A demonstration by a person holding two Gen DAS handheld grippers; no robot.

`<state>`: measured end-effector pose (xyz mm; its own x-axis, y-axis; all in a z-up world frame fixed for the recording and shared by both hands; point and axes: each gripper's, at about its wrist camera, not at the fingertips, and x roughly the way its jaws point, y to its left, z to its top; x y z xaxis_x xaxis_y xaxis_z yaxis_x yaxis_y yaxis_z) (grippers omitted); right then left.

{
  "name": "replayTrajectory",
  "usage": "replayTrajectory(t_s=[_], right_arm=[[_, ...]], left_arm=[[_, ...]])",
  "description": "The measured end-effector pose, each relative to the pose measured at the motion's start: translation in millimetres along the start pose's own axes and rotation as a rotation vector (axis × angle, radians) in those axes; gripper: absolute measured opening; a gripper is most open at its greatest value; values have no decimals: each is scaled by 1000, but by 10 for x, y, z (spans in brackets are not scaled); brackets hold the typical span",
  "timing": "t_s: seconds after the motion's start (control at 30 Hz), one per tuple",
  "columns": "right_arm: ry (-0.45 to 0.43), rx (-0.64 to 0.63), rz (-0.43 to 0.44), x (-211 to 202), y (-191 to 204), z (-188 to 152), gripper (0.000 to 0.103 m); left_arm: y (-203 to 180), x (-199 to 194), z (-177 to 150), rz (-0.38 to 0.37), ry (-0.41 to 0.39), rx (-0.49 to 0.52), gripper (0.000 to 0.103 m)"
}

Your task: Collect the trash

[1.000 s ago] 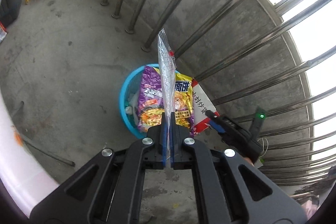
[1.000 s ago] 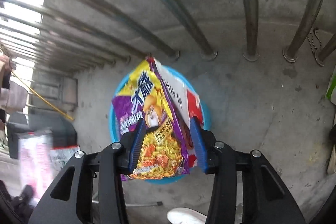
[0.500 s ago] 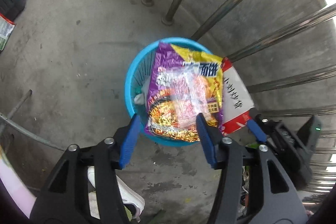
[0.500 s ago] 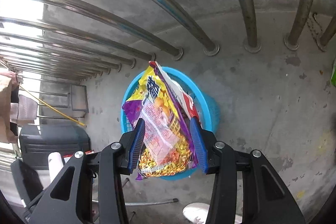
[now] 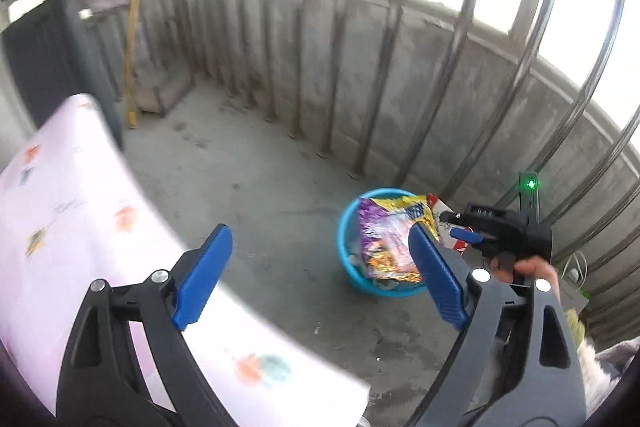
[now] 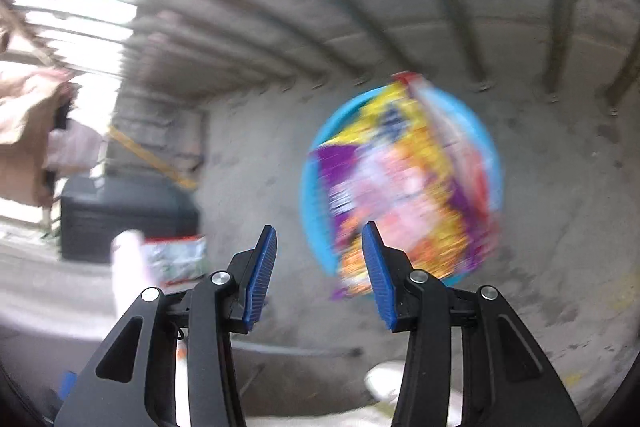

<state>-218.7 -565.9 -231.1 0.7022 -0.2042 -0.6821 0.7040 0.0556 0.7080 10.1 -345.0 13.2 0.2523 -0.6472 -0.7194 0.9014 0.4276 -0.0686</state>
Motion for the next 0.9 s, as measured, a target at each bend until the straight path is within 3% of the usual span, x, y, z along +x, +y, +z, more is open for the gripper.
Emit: replayTrajectory(t_s=[0.07, 0.17, 0.37, 0.47, 0.57, 0.73, 0.8, 0.9], right_arm=[[5, -88, 5, -81, 326, -103, 46], [2, -298, 3, -244, 997, -412, 58], [-102, -778, -19, -696, 2193, -1324, 78], [-183, -970, -18, -919, 2584, -1830, 89], [-243, -1104, 4, -1145, 2808, -2270, 95], [-301, -1236, 7, -1391, 2842, -2830, 97], [-306, -1250, -4, -1429, 2733, -2988, 97], [-214, -1259, -75, -1341, 2553, -3176, 97]], left_arm=[[223, -353, -174, 21, -50, -71, 90], [528, -717, -410, 79, -109, -165, 93], [936, -1474, -1061, 413, -211, -349, 94], [995, -1732, -1310, 612, -180, -395, 94], [1031, -1948, -1509, 723, -166, -405, 94], [1131, -2103, -1791, 770, -108, -514, 94], [1099, -2089, -1912, 728, -91, -564, 94], [987, -1955, -2063, 668, -14, -596, 94]])
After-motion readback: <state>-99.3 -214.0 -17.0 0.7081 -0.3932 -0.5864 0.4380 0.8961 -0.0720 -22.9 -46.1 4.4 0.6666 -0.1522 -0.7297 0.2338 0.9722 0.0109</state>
